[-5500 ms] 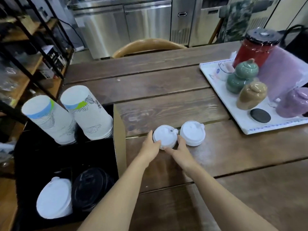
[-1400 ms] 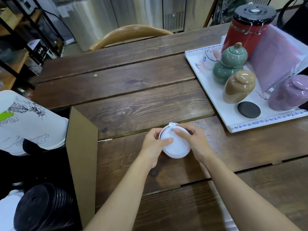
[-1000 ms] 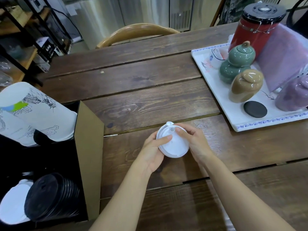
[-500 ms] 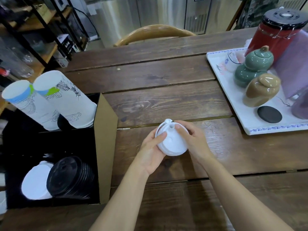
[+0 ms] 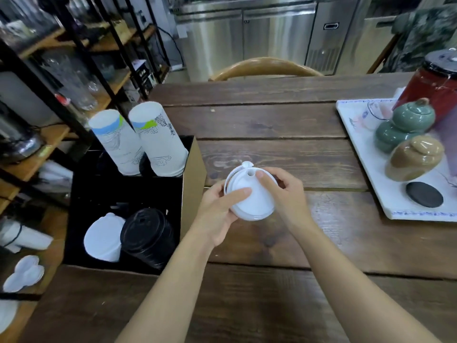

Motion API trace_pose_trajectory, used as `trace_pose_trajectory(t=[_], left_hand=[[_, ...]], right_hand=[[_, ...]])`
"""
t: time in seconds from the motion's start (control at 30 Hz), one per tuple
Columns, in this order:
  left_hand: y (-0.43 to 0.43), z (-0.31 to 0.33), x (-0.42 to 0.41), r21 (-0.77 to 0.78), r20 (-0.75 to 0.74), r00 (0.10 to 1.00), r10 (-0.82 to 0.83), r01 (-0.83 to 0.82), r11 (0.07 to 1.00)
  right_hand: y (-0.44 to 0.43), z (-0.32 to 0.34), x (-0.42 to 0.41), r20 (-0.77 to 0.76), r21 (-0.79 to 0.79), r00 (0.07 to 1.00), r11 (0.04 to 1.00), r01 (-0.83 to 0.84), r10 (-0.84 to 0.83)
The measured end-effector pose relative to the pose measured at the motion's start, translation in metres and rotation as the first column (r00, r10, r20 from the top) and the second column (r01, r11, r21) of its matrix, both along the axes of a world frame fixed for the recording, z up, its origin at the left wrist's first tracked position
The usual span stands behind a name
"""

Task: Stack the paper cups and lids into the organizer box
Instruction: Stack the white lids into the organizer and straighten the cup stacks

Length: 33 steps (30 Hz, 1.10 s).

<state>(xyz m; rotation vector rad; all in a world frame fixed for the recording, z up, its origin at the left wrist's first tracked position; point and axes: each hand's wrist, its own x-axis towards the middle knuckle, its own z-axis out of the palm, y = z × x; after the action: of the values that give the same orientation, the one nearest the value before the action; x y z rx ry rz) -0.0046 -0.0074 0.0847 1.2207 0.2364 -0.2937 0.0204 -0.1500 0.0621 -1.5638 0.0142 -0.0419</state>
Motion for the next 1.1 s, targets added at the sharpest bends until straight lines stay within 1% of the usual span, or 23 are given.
trace_pose_trajectory(t=[0.1,0.2,0.3,0.37,0.43,0.5,0.57,0.67,0.7,0.8,0.87,0.9,1.0,1.03,1.1], left_hand=[[0.020,0.026,-0.005,0.031,0.090,0.994,0.068,-0.071,0.997],[0.047,0.048,-0.015,0.005,0.181,0.971,0.156,-0.160,0.987],[0.081,0.066,-0.031,-0.007,0.254,0.950,0.183,-0.187,0.982],[0.105,0.073,-0.044,-0.003,0.288,0.936,0.205,-0.213,0.977],[0.128,0.077,-0.058,-0.006,0.289,0.922,0.259,-0.269,0.963],[0.151,0.078,-0.070,-0.037,0.272,0.903,0.333,-0.336,0.941],[0.174,0.077,-0.080,-0.081,0.236,0.890,0.391,-0.382,0.920],[0.208,0.070,-0.091,-0.140,0.147,0.875,0.462,-0.444,0.885],[0.218,0.067,-0.093,-0.138,0.122,0.873,0.473,-0.457,0.879],[0.243,0.053,-0.095,-0.021,0.052,0.864,0.502,-0.501,0.865],[0.254,0.043,-0.093,0.077,0.008,0.838,0.546,-0.545,0.835],[0.258,0.038,-0.091,0.120,-0.002,0.827,0.562,-0.558,0.821],[0.265,0.026,-0.085,0.202,0.001,0.821,0.571,-0.560,0.804],[0.268,0.023,-0.083,0.218,0.005,0.827,0.563,-0.550,0.806],[0.273,0.013,-0.076,0.230,-0.004,0.849,0.528,-0.513,0.827]], right_hand=[[0.021,0.029,0.001,0.057,0.004,0.998,0.999,-0.033,0.033],[0.048,0.057,-0.002,0.115,-0.007,0.990,0.997,-0.083,0.083],[0.083,0.079,-0.008,0.157,-0.018,0.975,0.988,-0.153,0.154],[0.109,0.089,-0.012,0.174,-0.041,0.963,0.978,-0.202,0.206],[0.135,0.094,-0.016,0.165,-0.082,0.950,0.963,-0.255,0.266],[0.162,0.094,-0.020,0.130,-0.154,0.934,0.938,-0.311,0.331],[0.188,0.094,-0.025,0.082,-0.215,0.901,0.890,-0.401,0.426],[0.219,0.096,-0.029,-0.004,-0.170,0.807,0.795,-0.582,0.590],[0.228,0.096,-0.028,-0.051,-0.166,0.779,0.764,-0.624,0.625],[0.248,0.088,-0.023,-0.251,-0.192,0.692,0.666,-0.721,0.677],[0.259,0.079,-0.020,-0.349,-0.168,0.649,0.636,-0.753,0.677],[0.264,0.075,-0.019,-0.372,-0.175,0.648,0.636,-0.752,0.664],[0.277,0.067,-0.015,-0.387,-0.229,0.693,0.665,-0.711,0.608],[0.280,0.064,-0.014,-0.398,-0.257,0.703,0.663,-0.703,0.590],[0.286,0.060,-0.011,-0.427,-0.330,0.707,0.631,-0.702,0.564]])
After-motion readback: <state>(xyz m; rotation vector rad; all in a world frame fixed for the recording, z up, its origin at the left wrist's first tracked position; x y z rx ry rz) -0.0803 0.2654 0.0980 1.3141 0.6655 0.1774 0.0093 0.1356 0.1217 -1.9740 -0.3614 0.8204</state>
